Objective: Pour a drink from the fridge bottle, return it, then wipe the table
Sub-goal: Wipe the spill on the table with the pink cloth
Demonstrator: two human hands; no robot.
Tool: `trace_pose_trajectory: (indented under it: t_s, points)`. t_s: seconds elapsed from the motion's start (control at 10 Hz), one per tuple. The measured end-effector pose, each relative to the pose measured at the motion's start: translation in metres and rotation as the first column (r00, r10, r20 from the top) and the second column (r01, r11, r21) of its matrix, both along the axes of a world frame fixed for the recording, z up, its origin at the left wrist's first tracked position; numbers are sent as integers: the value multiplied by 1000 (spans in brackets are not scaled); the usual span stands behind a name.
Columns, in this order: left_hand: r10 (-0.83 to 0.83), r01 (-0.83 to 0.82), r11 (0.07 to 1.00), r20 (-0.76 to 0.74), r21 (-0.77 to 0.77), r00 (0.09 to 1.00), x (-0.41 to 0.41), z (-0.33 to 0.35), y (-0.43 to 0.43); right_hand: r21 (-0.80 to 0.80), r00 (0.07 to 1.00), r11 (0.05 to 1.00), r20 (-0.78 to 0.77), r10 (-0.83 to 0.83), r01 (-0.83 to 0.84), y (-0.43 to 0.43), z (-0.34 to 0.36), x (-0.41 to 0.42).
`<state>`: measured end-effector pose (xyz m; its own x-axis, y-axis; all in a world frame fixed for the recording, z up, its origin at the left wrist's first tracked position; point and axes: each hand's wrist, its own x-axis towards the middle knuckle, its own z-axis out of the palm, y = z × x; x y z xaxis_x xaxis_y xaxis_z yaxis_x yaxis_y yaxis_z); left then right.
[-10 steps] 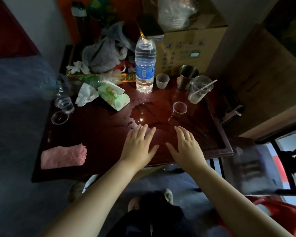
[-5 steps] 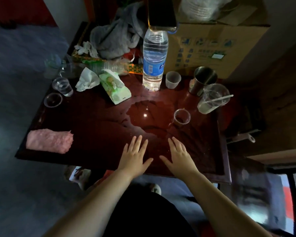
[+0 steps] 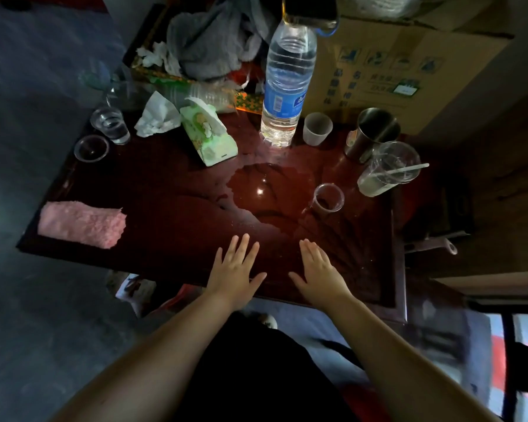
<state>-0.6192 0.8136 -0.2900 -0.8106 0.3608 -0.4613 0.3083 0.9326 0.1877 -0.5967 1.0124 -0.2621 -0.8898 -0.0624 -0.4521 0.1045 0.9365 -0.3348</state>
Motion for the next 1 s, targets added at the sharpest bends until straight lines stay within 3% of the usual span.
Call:
trace_pose_trajectory:
  t_s: [0.1, 0.2, 0.3, 0.4, 0.6, 1.0]
  points:
    - [-12, 12, 1000, 9, -3, 1000, -1, -2, -1, -51, 973, 998, -226, -35, 24, 6, 17, -12]
    - [-6, 6, 1000, 19, 15, 1000, -1, -5, -1, -44, 859, 999, -511, -32, 11, 17, 33, -33]
    - [-3, 2, 1000, 20, 20, 1000, -1, -5, -2, -12, 807, 997, -587, -65, 72, 29, 40, -59]
    - [2, -3, 1000, 26, 22, 1000, -2, -4, -3, 5, 877, 982, -451, -167, 190, 38, 40, -80]
    - [17, -18, 999, 36, 33, 999, -3, -4, -2, -35, 928, 976, -302, -216, 216, 46, 37, -100]
    - [23, -25, 999, 44, 31, 999, -3, -2, -2, -21, 936, 987, -312, -160, 162, 49, 38, -107]
